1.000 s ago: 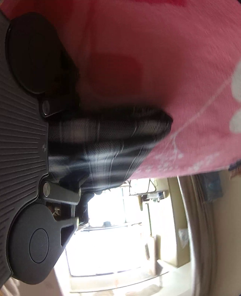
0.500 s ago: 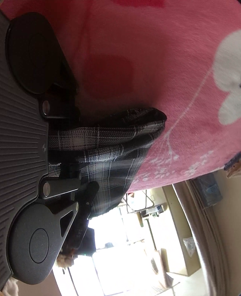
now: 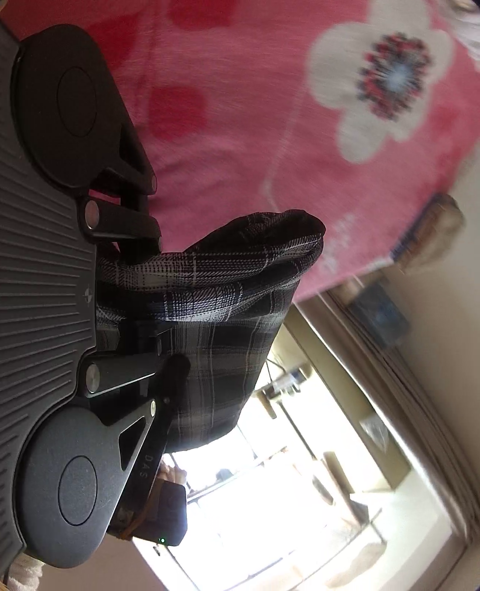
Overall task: Fold clothes
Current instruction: 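Lift the plaid bundle with both grippers and carry it toward the clothes stack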
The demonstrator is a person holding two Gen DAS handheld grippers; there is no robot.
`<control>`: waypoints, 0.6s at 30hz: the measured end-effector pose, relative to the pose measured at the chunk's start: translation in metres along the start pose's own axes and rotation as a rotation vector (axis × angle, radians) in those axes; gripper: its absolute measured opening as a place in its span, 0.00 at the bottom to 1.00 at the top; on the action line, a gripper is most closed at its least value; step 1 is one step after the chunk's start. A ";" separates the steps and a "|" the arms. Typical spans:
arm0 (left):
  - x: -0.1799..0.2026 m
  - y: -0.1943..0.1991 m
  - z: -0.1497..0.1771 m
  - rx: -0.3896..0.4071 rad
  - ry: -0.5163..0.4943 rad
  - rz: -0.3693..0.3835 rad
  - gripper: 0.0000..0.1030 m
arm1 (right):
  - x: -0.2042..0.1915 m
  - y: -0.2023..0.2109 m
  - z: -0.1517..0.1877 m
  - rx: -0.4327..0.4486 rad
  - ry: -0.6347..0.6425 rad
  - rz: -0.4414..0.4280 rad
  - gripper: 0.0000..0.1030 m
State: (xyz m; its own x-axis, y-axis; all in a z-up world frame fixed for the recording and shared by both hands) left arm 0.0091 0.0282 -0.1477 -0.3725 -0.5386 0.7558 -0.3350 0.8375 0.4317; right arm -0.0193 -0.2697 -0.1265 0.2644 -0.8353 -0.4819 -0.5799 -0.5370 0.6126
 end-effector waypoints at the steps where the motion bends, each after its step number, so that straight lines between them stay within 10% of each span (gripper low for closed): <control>1: 0.007 0.007 -0.004 0.016 -0.016 0.009 0.18 | -0.008 0.004 -0.003 0.019 0.013 0.006 0.20; 18: 0.178 0.149 -0.088 0.389 -0.329 0.192 0.18 | -0.201 0.147 -0.094 0.412 0.336 0.150 0.19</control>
State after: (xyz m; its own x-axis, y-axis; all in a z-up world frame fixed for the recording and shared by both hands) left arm -0.0305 0.0654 0.0944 -0.6889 -0.4316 0.5823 -0.5063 0.8615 0.0396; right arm -0.0856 -0.1917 0.1195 0.3479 -0.9269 -0.1408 -0.8658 -0.3753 0.3310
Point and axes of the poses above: each gripper's, at about its wrist camera, not at the fingertips, and y roughly against the way its jaws point, x to its right, z to its underside, the point moved 7 cm from there along -y, roughly the way its jaws point, and after that the axes turned 3 degrees about -x, right-handed, at the moved point
